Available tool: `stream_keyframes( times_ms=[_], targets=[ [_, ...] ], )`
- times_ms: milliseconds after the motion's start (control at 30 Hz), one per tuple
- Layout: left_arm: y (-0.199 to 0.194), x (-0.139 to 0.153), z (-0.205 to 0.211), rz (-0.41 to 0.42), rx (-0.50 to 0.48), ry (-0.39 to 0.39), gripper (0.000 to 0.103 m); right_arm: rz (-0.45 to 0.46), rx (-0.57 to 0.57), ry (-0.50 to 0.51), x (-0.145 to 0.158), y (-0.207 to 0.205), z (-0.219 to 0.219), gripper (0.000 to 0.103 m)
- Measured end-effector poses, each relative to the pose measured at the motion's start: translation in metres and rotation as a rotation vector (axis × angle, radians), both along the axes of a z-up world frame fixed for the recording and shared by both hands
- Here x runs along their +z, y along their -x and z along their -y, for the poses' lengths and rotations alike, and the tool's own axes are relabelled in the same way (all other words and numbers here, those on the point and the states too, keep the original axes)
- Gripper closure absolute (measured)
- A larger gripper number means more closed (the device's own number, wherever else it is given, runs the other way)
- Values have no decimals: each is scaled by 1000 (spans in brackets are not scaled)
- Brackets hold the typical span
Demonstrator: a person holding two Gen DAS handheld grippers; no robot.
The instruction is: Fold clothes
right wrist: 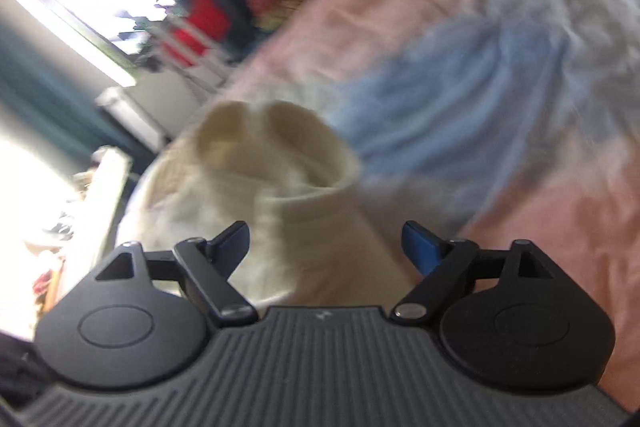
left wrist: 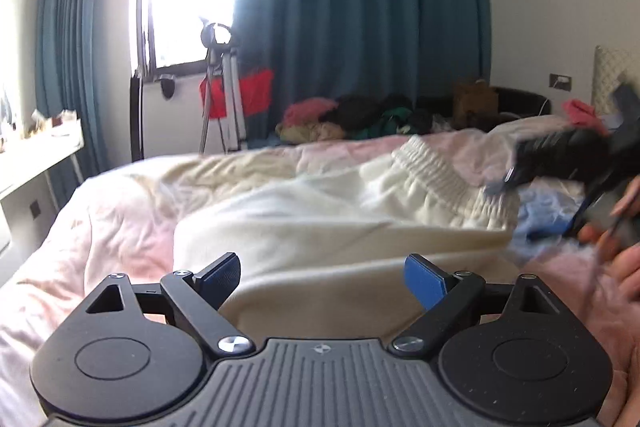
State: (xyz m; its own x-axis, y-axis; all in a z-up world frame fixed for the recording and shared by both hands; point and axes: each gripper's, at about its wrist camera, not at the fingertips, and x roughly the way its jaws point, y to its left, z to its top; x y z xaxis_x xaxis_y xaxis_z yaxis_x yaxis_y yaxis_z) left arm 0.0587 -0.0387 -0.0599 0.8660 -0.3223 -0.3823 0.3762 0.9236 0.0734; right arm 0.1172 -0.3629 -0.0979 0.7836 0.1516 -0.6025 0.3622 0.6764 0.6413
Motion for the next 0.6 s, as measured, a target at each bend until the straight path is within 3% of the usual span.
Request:
stream_keyframes(
  times_ms=[133,300,400,467,533,600],
  targets=[
    [-6,-7,3,-3,-43,-19,11,72,9,-101,-20,-7,1,17],
    [3,-25,25,92,-121,-168,11,146,20,-98,-20,-13,-14,18],
    [5,-35,39,126,-142,-245,11,139,11,-7,-18,-17,-21,47],
    [5,-43,45,152,-138,-298,11,199,-3,-5,-12,-10,-21,64],
    [4,-49,49,167,-125,-338,11,284,-6,-20,-3,-1,-21,68],
    [1,-51,46,157,-106,-329,11,369,-8,-37,11,11,-21,68]
  ],
)
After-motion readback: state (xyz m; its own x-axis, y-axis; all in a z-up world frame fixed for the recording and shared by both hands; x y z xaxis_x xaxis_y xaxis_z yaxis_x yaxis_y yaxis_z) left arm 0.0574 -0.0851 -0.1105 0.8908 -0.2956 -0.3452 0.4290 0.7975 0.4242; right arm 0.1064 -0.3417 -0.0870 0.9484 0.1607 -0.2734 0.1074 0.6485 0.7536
